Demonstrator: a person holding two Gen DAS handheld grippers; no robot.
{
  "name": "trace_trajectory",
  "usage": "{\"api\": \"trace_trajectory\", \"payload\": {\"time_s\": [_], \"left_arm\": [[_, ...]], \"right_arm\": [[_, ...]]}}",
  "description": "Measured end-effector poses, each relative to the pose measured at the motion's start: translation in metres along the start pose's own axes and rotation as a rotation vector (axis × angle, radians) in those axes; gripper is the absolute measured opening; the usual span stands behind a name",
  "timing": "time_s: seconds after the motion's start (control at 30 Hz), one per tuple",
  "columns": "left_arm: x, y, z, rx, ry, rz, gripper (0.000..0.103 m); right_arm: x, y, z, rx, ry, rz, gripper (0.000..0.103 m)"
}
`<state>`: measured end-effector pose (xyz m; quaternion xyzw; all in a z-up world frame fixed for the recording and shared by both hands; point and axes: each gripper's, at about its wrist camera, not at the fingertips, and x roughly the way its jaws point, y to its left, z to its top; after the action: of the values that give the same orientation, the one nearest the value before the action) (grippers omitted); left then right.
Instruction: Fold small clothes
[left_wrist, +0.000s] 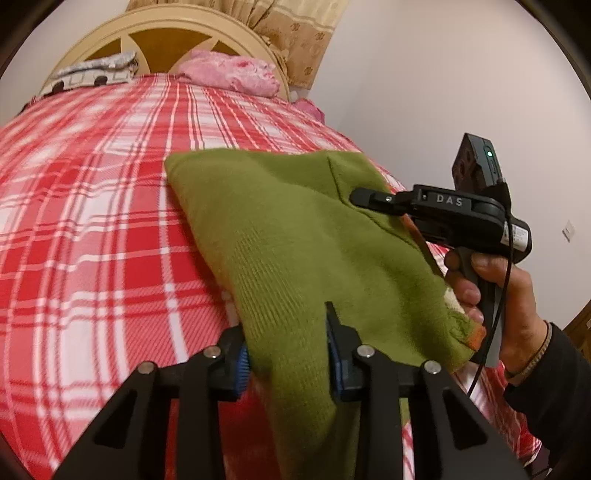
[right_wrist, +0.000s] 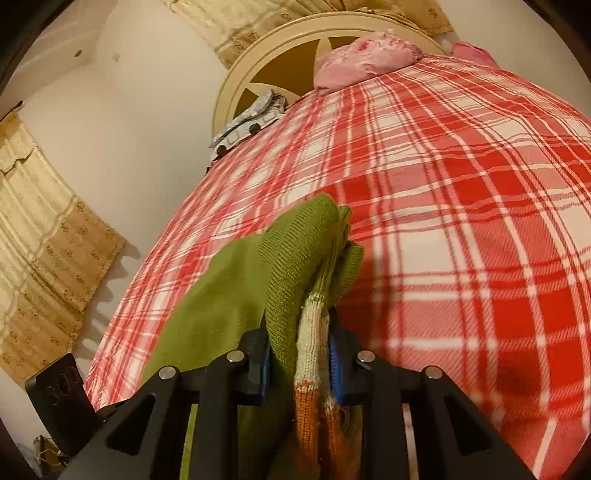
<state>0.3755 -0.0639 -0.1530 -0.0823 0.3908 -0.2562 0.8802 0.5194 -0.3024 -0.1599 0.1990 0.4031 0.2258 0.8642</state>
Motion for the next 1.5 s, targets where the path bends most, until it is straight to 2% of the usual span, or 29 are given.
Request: {"api": "trace_trajectory", "payload": {"time_s": [0.23, 0.67, 1.27, 1.5], "left_arm": [[-0.050, -0.003, -0.021, 0.026, -0.022, 0.063, 0.033], [-0.113, 0.015, -0.045, 0.006, -0.077, 0.143, 0.032], [-0.179, 0.061, -0.086, -0.077, -0.138, 0.231, 0.032], [-0.196, 0.076, -0.096, -0.109, -0.155, 0.256, 0.032]], "right_arm": [[-0.006, 0.041, -0.020, -0.029, 0.015, 0.049, 0.025], [0.007, 0.122, -0.053, -0.089, 0.044, 0.135, 0.025], [0.053, 0.224, -0.096, -0.174, 0.144, 0.241, 0.025], [0.071, 0.250, -0.107, -0.198, 0.177, 0.268, 0.025]]}}
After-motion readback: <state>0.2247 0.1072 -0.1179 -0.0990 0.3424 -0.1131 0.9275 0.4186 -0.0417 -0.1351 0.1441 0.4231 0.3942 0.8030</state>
